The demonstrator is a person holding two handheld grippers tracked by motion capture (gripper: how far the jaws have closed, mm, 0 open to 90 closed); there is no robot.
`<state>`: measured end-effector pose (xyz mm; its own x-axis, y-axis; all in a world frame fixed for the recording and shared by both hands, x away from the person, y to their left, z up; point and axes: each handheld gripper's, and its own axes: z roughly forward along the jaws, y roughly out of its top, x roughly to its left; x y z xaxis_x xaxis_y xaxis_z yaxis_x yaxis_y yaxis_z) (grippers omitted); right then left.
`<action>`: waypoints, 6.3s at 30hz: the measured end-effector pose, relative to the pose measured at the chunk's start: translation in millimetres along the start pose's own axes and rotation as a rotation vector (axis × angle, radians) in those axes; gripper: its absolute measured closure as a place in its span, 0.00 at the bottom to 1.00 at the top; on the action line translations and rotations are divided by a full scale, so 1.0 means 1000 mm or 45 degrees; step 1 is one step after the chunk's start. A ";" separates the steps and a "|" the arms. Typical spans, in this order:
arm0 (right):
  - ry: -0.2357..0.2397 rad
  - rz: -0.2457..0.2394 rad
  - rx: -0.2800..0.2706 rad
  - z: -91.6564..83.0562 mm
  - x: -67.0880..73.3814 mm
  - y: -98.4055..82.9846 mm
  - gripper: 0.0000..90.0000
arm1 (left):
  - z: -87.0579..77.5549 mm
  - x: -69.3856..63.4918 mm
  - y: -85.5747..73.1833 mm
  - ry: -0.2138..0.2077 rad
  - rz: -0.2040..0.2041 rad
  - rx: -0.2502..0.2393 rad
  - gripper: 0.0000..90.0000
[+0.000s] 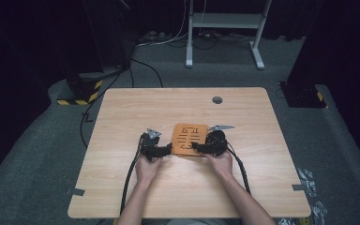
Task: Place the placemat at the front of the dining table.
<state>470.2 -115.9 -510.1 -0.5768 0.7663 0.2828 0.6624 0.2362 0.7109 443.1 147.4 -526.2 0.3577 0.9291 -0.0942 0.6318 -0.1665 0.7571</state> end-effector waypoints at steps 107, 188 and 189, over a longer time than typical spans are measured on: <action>0.121 -0.050 -0.171 0.000 0.039 0.007 0.81 | 0.005 -0.023 0.001 0.003 0.143 0.029 0.26; 0.012 -0.160 -0.300 -0.090 -0.001 0.020 0.96 | 0.001 -0.019 -0.002 0.038 0.109 0.027 0.28; 0.008 -0.162 -0.306 -0.091 -0.002 0.020 0.96 | 0.001 -0.019 -0.002 0.036 0.112 0.028 0.28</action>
<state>441.0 -167.1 -438.3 -0.6516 0.7358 0.1847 0.4521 0.1812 0.8734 435.1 129.7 -526.6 0.3933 0.9193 -0.0095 0.6140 -0.2549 0.7470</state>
